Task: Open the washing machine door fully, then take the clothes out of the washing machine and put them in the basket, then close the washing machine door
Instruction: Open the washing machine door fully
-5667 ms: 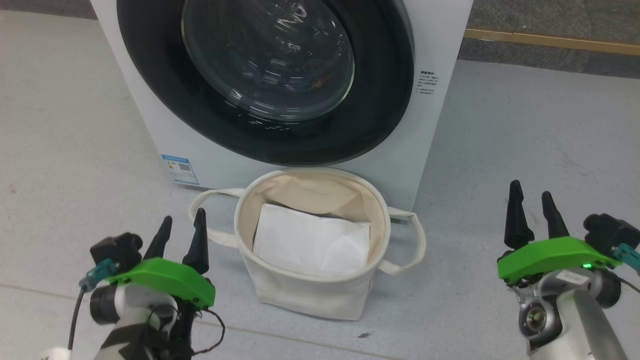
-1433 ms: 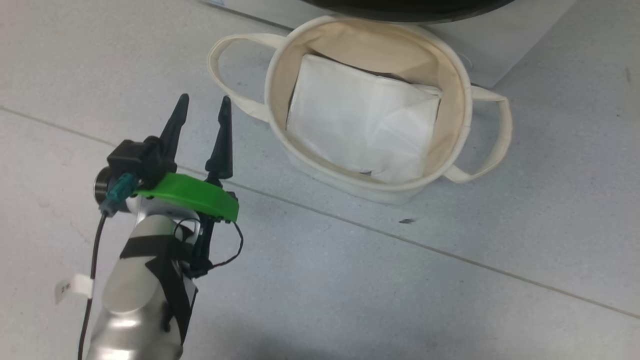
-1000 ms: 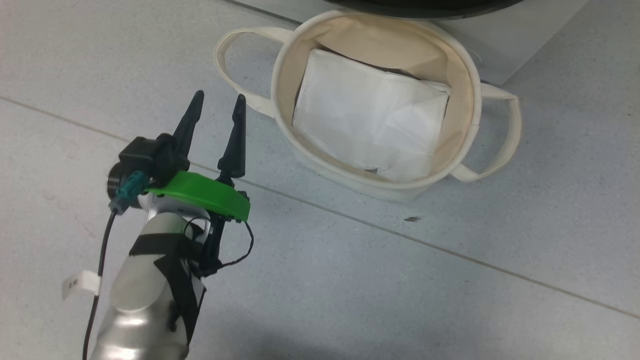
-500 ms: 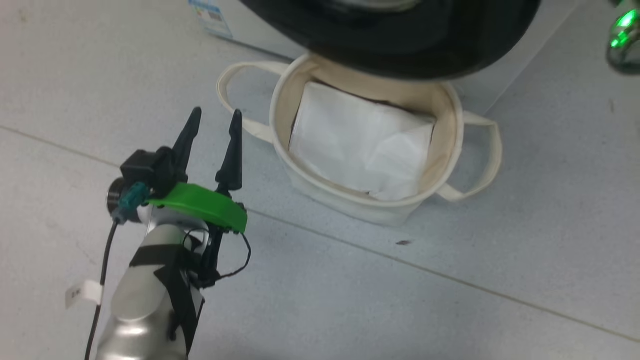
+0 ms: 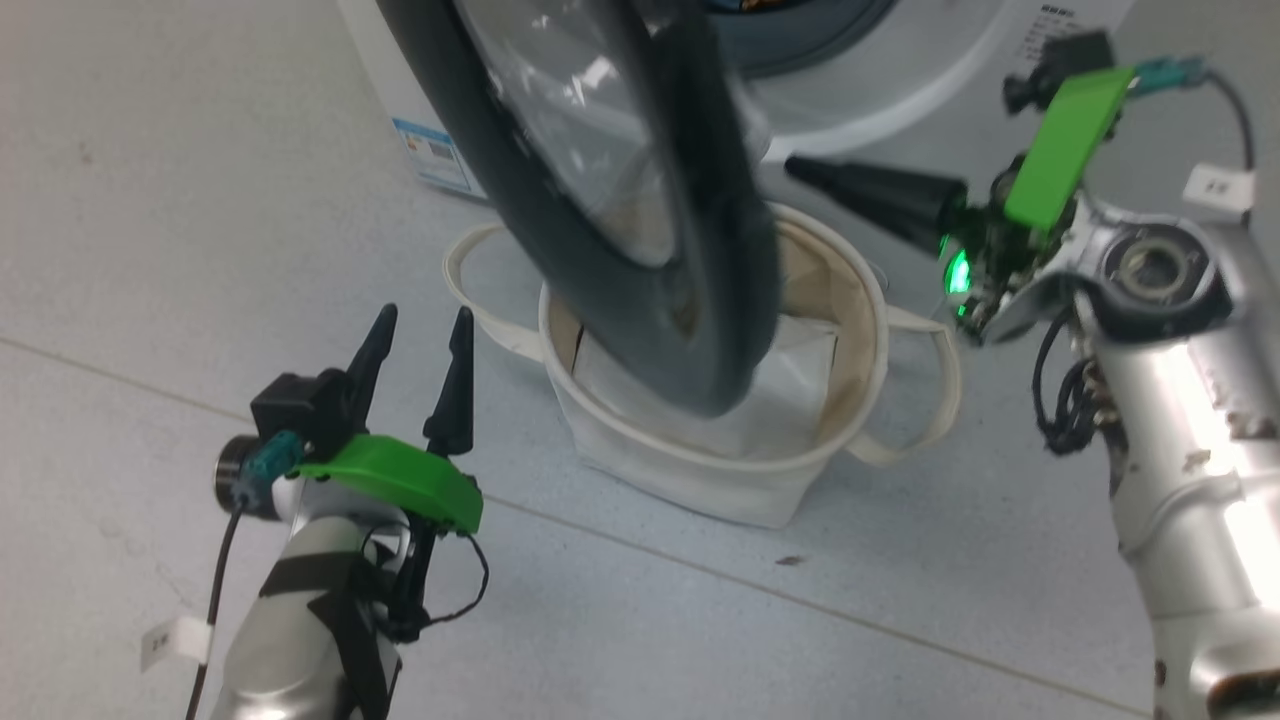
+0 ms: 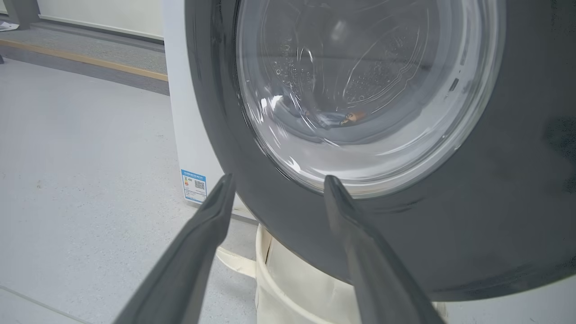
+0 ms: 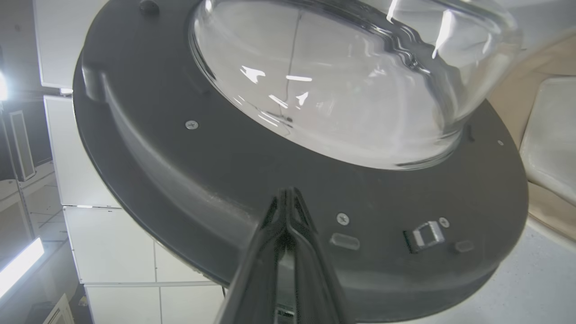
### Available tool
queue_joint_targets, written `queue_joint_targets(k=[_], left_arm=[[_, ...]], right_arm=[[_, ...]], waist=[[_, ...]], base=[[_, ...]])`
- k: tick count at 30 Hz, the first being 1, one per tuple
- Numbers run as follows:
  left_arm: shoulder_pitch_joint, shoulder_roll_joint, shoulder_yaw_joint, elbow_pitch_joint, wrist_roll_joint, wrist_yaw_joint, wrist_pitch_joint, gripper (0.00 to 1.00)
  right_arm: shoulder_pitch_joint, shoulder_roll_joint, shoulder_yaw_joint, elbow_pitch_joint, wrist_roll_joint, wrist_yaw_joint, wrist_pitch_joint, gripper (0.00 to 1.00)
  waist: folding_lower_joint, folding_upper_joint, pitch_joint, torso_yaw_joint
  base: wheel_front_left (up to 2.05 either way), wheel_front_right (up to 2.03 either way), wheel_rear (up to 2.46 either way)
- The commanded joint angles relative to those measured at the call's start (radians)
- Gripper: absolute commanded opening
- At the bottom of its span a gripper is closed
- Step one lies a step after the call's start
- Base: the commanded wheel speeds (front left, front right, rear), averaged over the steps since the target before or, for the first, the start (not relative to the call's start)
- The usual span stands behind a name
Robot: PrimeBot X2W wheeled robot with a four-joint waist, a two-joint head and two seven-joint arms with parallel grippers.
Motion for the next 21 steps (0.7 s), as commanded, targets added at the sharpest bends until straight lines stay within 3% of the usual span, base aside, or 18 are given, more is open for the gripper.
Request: queue_joint_targets(k=[1,10,21], left_arm=[[0.002,0.021,0.038,-0.02,0.01,-0.005,-0.012,1.0],[0.038,0.021,0.056,-0.013,0.016,-0.013,-0.012,1.0],[0.061,0.021,0.034,-0.014,-0.006,-0.002,-0.012,1.0]], right_arm=[[0.007,0.015,0.013,-0.049,-0.003,0.005,0.001,0.0],[0.088,0.086,0.103,-0.066,-0.028,0.005,-0.053,0.0],[0.121,0.109,0.175,-0.042,-0.015,0.005,-0.129,0.0]], waist=[[0.0001,0.0,-0.027,0.003],[0.0001,0.0,-0.069,0.031],[0.0001,0.0,-0.099,0.098]], base=[[0.0,0.0,0.0],[0.0,0.0,0.0],[0.0,0.0,0.0]])
